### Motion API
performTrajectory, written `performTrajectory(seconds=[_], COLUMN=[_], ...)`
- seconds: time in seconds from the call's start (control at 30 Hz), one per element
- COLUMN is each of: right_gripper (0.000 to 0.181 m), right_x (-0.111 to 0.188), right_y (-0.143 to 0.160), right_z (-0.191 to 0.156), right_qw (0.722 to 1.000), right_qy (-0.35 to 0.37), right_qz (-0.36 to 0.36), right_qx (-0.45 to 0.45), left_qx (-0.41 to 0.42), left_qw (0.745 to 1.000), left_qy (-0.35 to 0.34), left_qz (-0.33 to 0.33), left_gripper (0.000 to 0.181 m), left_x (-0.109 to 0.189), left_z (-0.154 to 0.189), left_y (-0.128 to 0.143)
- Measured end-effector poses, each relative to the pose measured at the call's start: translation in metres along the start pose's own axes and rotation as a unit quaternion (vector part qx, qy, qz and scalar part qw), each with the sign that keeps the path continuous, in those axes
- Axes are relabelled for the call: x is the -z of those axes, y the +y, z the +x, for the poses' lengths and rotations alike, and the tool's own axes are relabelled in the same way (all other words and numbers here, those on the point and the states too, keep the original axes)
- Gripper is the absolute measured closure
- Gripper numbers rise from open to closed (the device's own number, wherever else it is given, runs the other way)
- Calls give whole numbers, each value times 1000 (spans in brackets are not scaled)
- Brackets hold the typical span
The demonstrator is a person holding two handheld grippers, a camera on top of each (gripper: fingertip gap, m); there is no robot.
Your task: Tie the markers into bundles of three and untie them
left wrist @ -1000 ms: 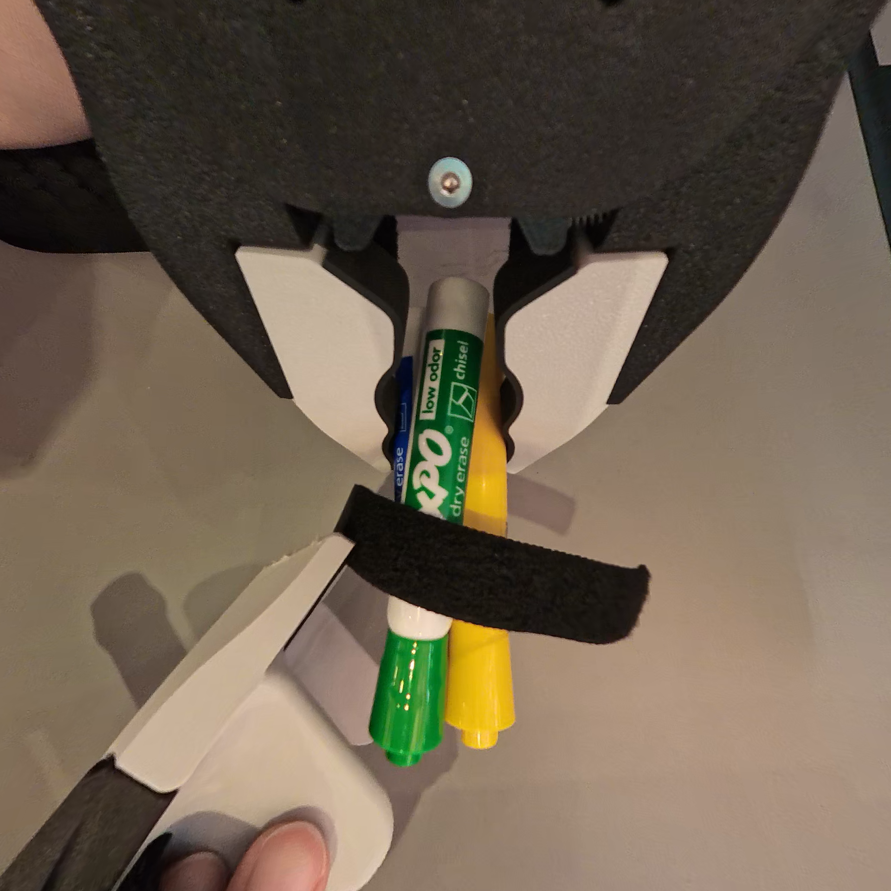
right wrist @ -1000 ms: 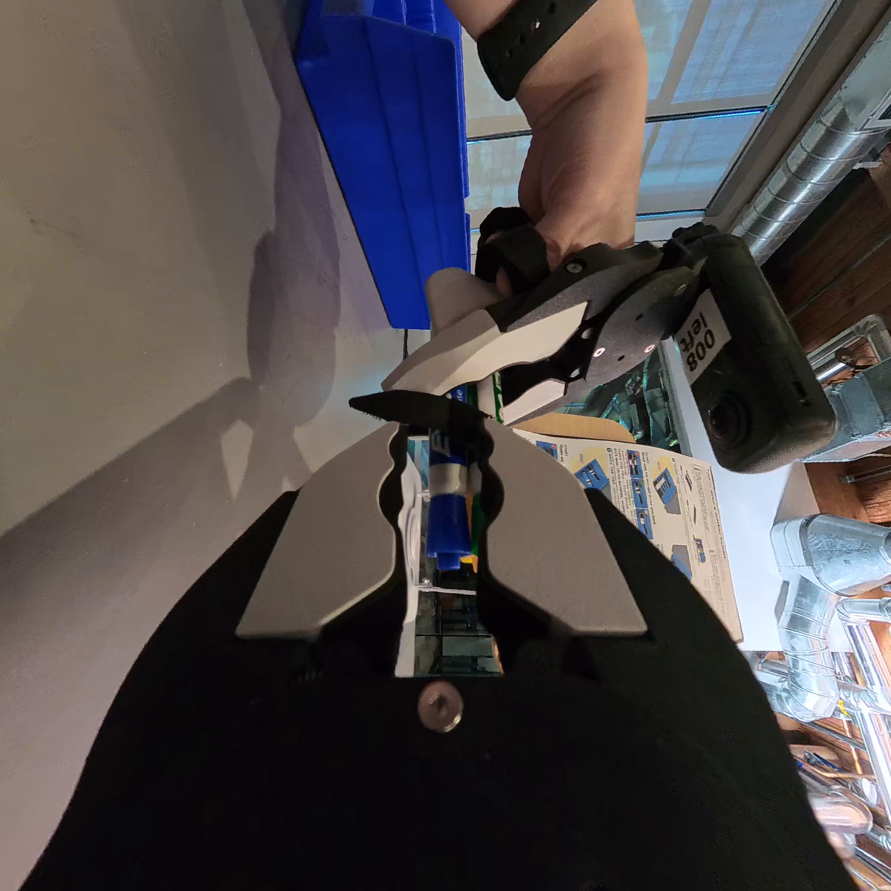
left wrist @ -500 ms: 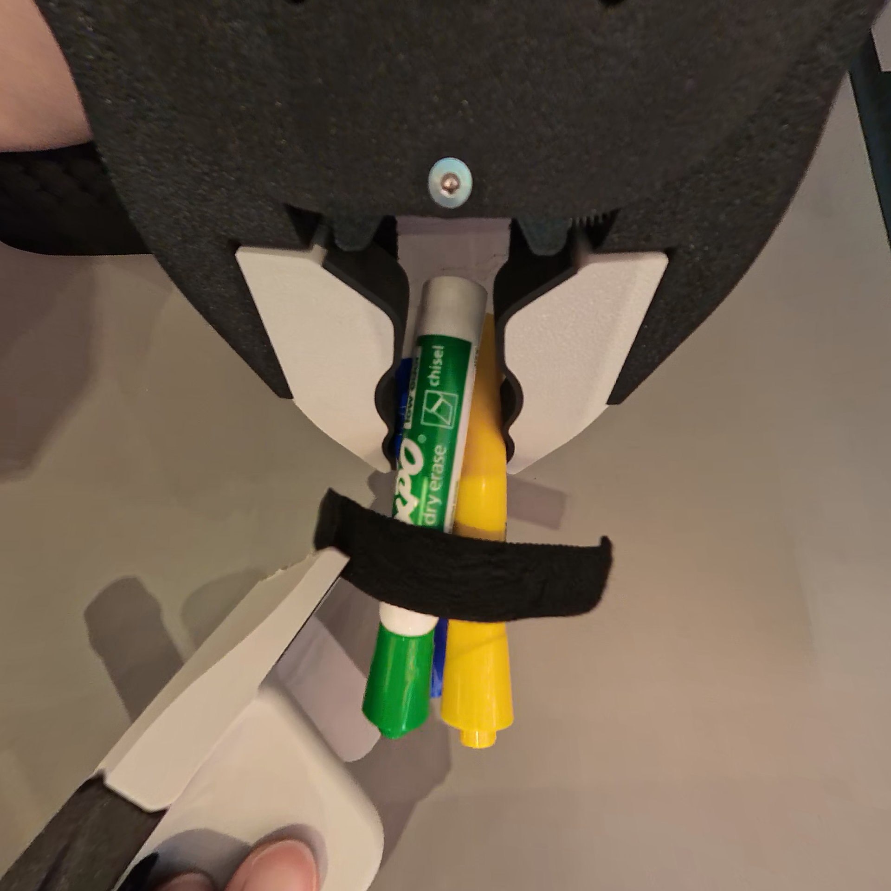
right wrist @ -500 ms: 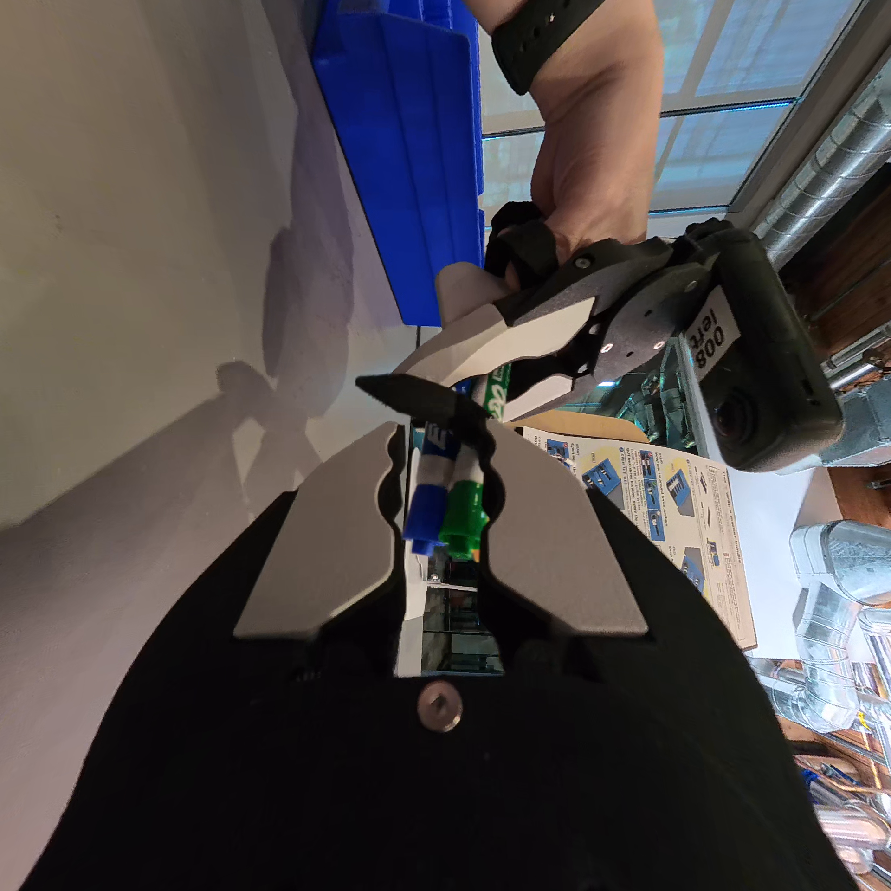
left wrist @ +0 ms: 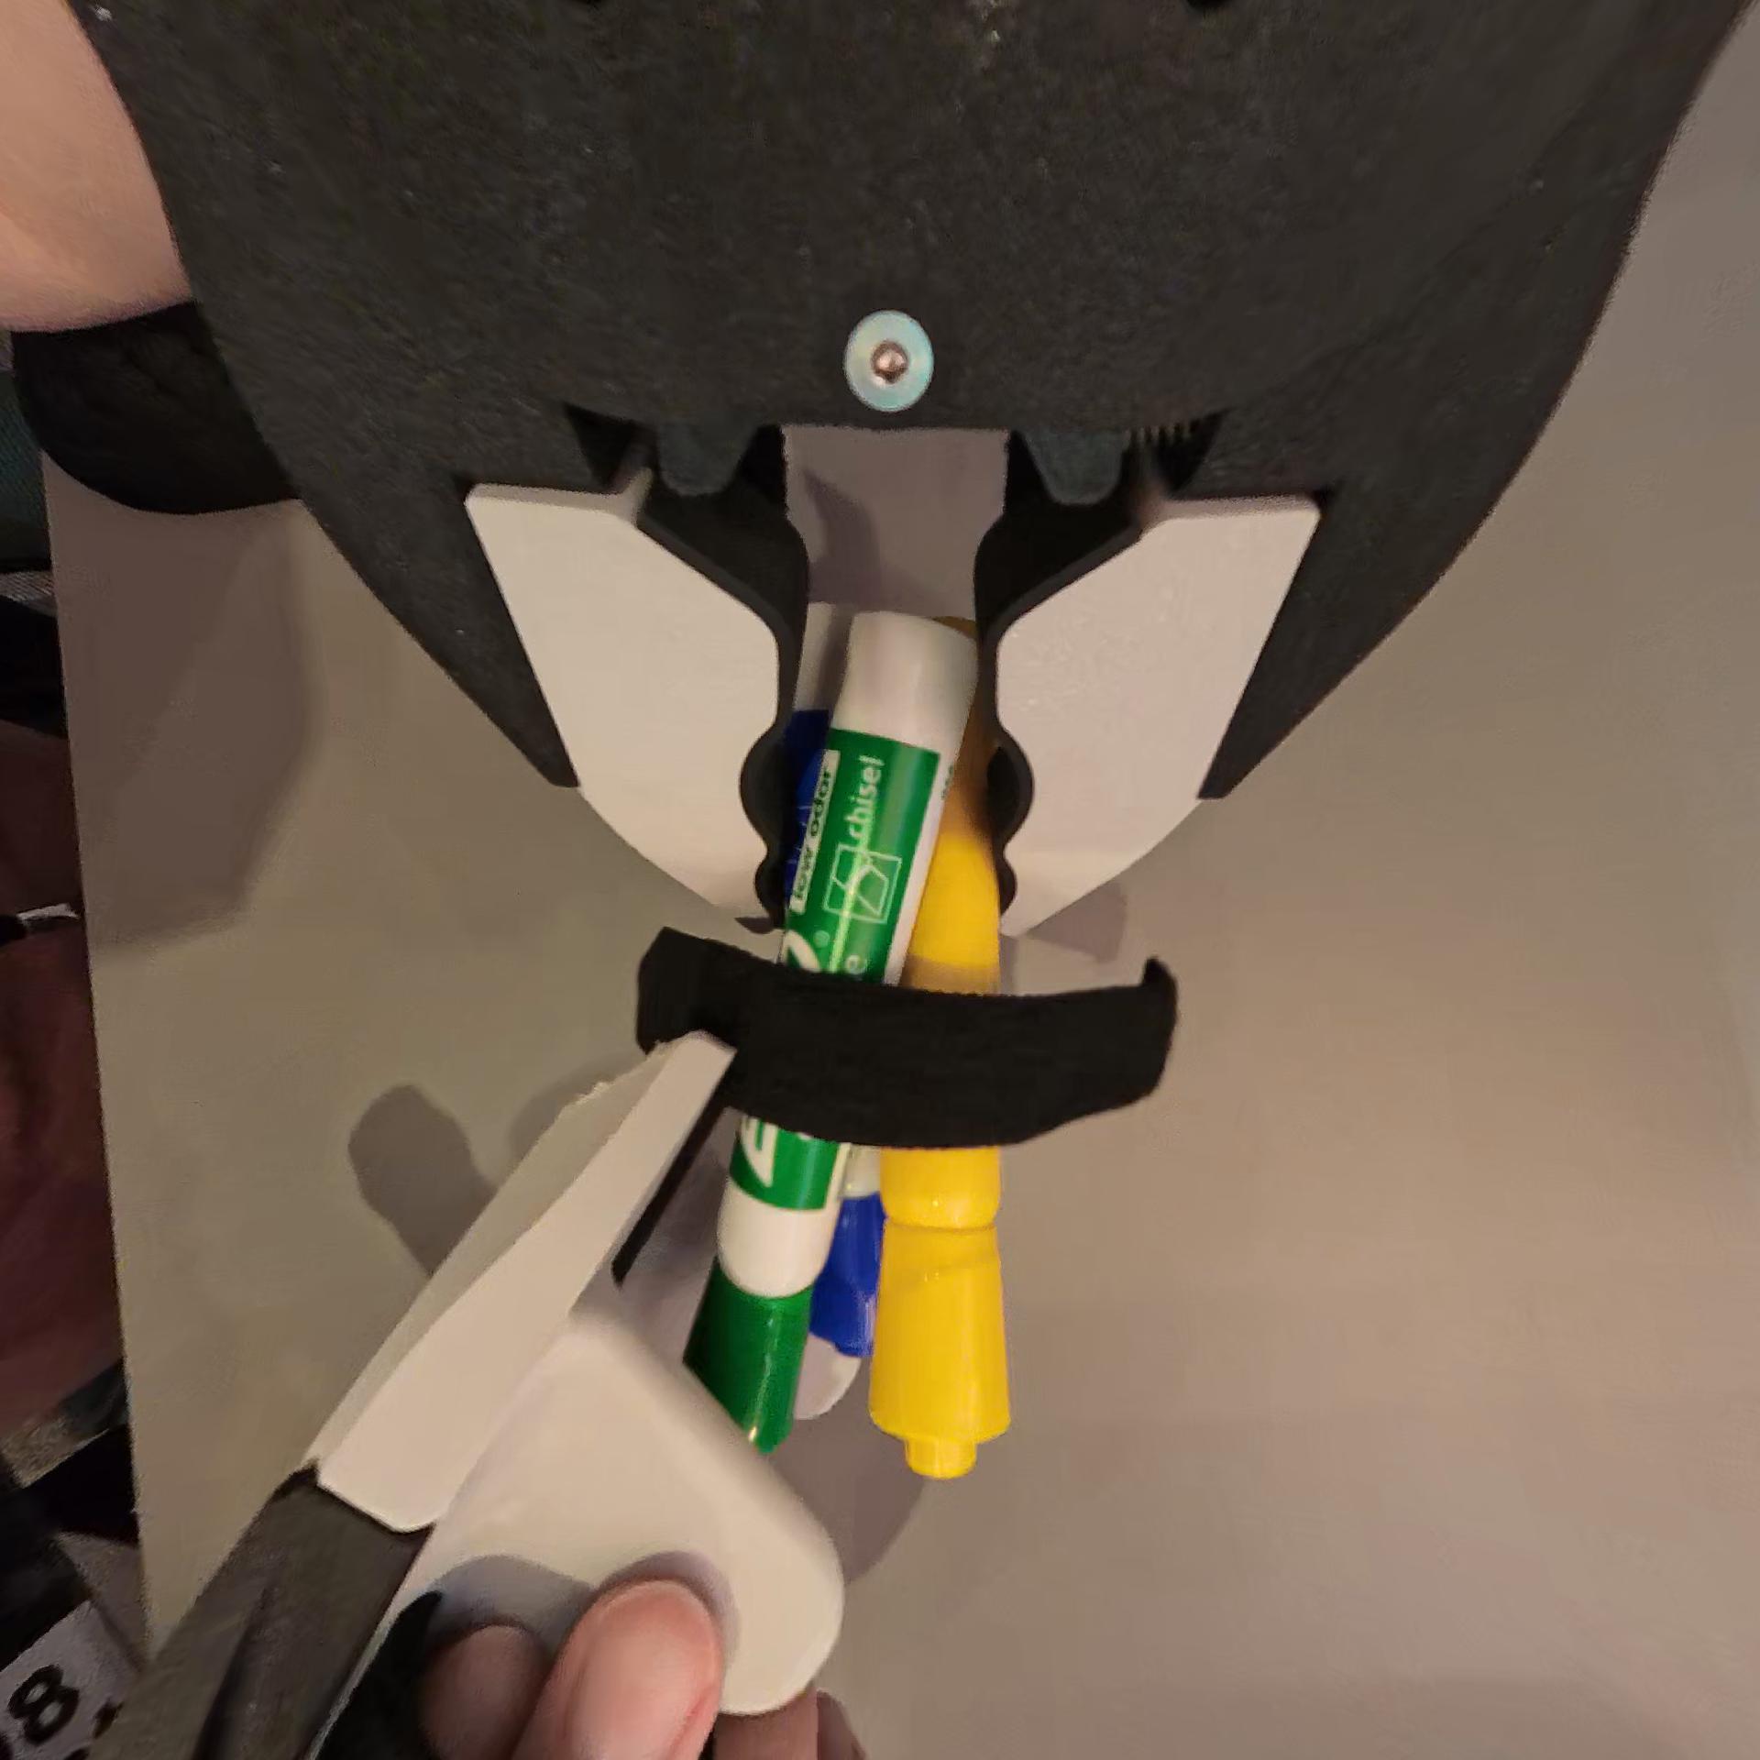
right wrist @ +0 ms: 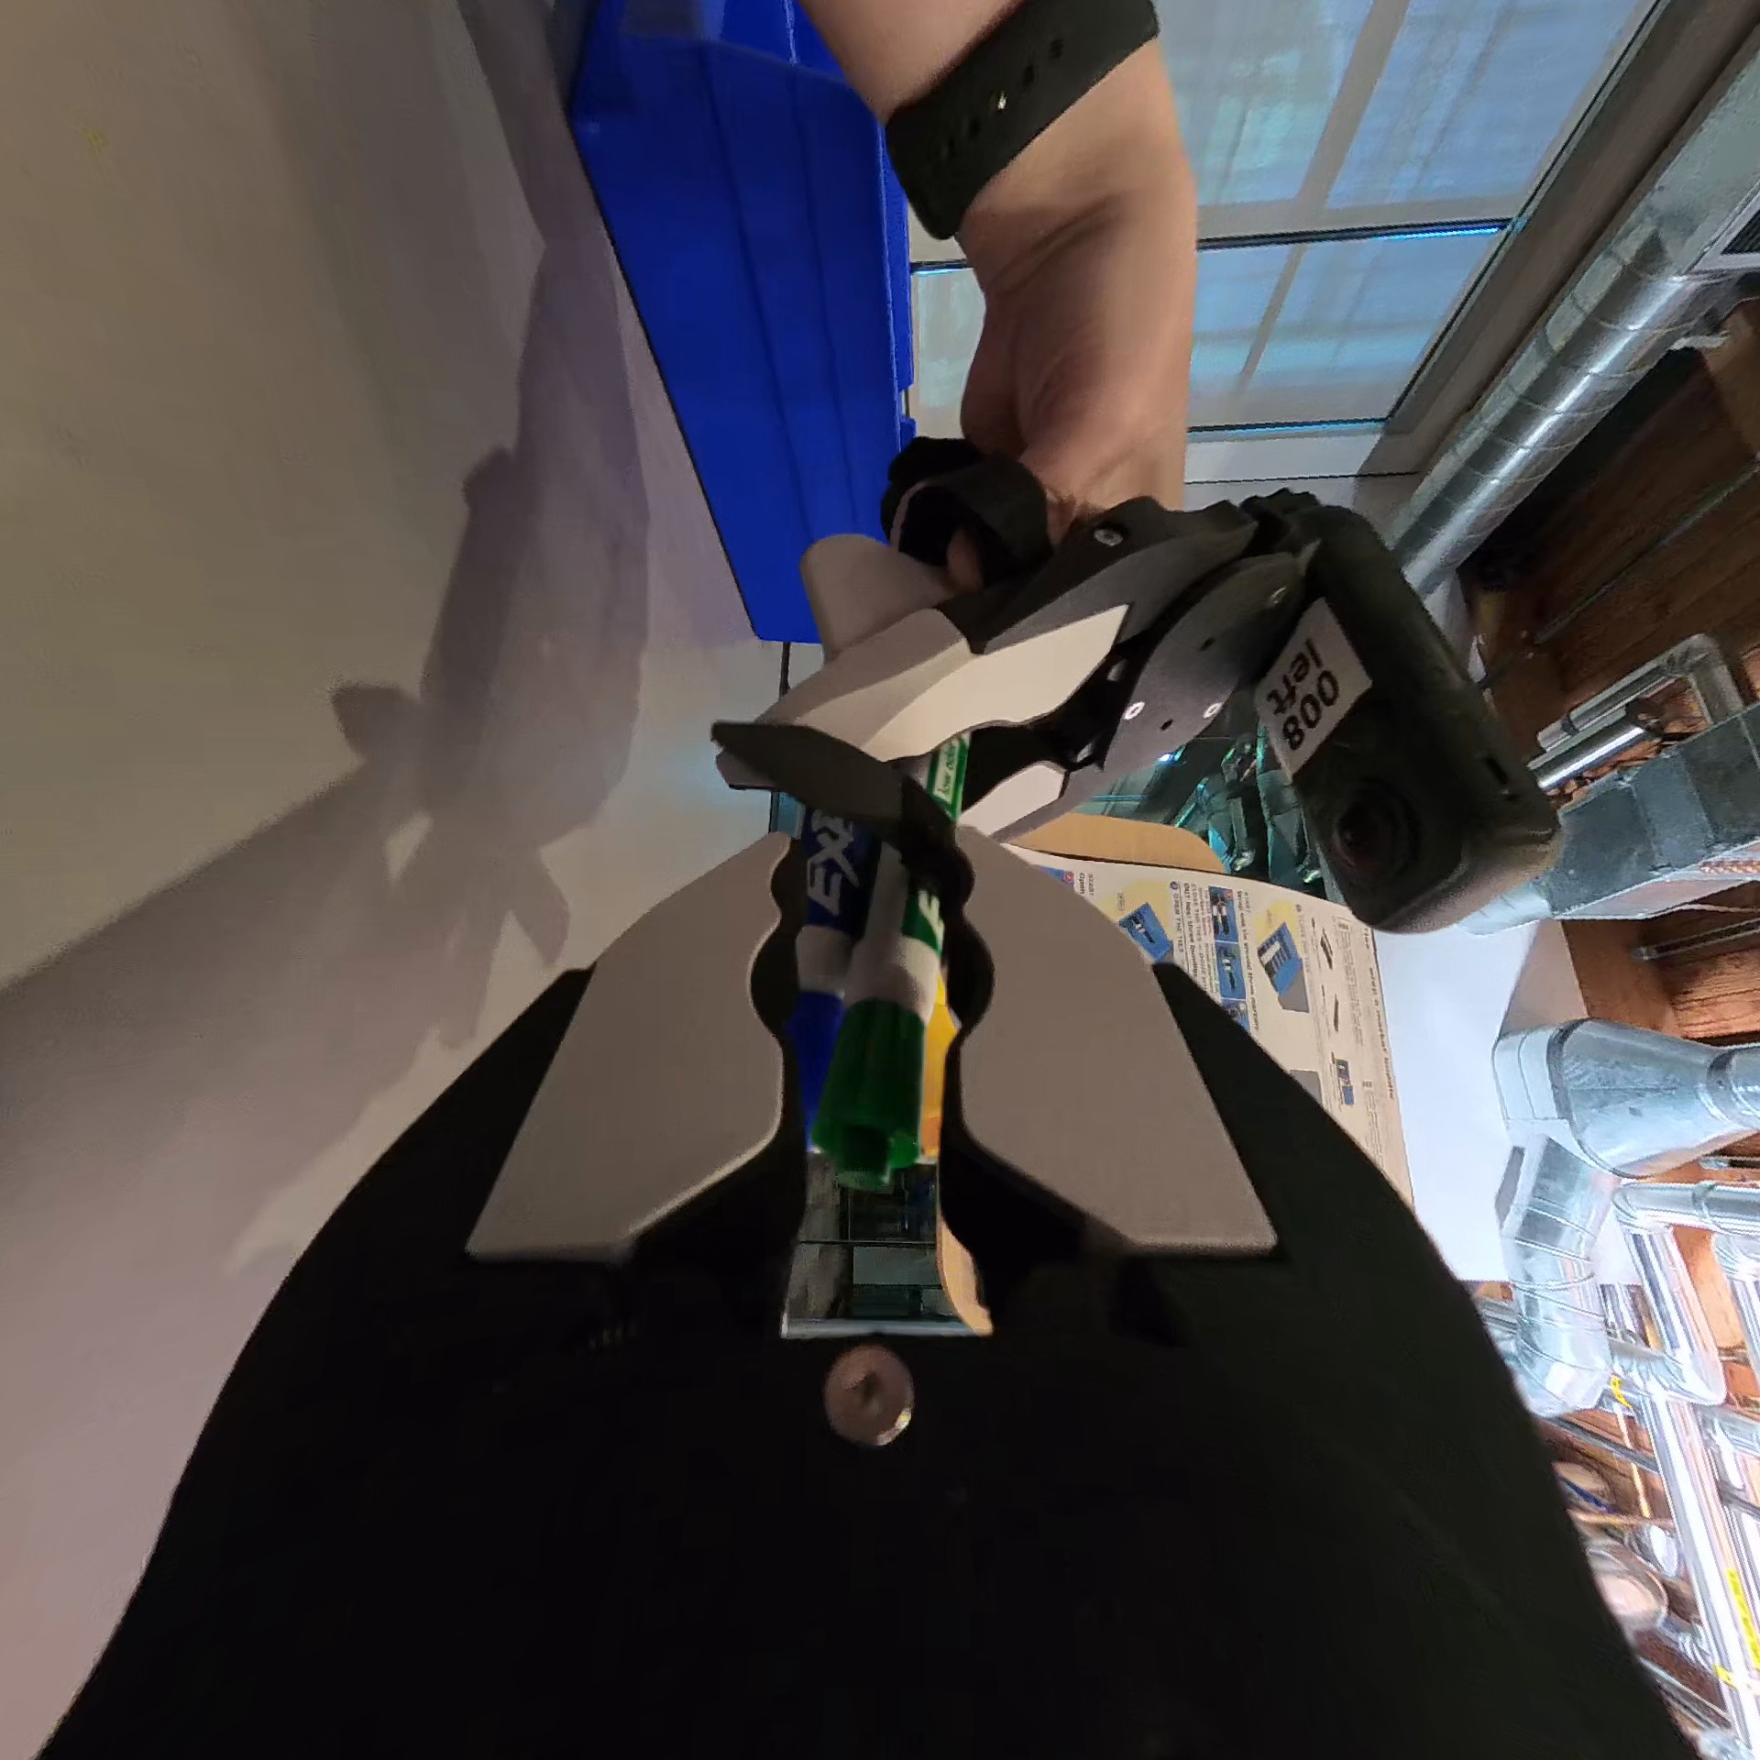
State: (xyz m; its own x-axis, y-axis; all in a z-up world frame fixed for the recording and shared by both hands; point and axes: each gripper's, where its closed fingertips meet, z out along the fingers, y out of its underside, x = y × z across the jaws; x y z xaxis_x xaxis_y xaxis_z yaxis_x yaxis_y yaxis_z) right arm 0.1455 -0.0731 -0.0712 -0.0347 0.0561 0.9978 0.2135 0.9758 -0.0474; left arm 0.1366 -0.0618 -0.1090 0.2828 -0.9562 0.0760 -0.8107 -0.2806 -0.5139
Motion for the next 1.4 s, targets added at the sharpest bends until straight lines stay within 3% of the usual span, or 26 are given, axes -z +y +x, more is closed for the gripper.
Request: performTrajectory(seconds=[0.8, 0.93, 1.13, 1.4], right_gripper=[151, 151, 153, 161], right_x=[10, 25, 32, 28], right_y=[1, 8, 27, 31], right_z=[13, 43, 15, 12], right_qw=[1000, 995, 944, 931], right_qy=[2, 38, -94, -93], right_qz=[-5, 18, 49, 50], right_qx=[2, -88, -313, -350], left_qx=[7, 14, 23, 20], left_qw=[1000, 1000, 1000, 1000], left_qy=[20, 5, -1, 6], left_qz=[7, 0, 17, 16], left_gripper=[143, 143, 143, 143], left_x=[-1, 6, 15, 14], left_z=[3, -3, -6, -3], left_y=[2, 8, 8, 8])
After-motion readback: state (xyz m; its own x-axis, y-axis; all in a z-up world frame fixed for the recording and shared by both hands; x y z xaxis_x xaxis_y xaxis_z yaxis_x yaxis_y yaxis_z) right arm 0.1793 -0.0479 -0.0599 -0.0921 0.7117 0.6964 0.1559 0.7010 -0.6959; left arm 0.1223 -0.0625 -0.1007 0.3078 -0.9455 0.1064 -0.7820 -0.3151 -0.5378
